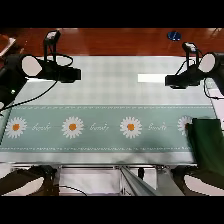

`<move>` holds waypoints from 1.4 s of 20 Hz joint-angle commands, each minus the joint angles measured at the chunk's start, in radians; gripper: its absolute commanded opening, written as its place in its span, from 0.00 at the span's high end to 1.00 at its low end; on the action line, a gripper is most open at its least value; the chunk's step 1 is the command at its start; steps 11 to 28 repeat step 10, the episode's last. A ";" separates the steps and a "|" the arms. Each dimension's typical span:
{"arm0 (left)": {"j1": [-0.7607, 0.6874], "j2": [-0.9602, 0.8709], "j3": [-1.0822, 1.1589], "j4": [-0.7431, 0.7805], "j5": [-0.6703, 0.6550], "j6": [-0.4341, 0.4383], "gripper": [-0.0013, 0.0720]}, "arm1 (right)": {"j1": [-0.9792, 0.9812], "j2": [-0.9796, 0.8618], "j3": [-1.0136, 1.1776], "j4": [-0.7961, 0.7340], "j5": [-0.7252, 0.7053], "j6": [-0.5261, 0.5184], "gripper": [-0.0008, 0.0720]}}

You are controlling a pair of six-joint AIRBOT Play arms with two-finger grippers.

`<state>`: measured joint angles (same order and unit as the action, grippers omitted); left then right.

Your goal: Fold the shirts.

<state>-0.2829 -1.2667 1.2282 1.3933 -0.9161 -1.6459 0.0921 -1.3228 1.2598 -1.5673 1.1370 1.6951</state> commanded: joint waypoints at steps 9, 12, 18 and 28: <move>0.008 -0.019 0.002 0.014 -0.001 -0.006 0.96 | 0.009 -0.011 0.001 -0.013 -0.017 0.006 0.95; 0.008 -0.019 0.002 0.014 -0.001 -0.006 0.96 | 0.009 -0.011 0.001 -0.013 -0.017 0.006 0.95; 0.008 -0.019 0.002 0.014 -0.001 -0.006 0.96 | 0.009 -0.011 0.001 -0.013 -0.017 0.006 0.95; 0.008 -0.019 0.002 0.014 -0.001 -0.006 0.96 | 0.009 -0.011 0.001 -0.013 -0.017 0.006 0.95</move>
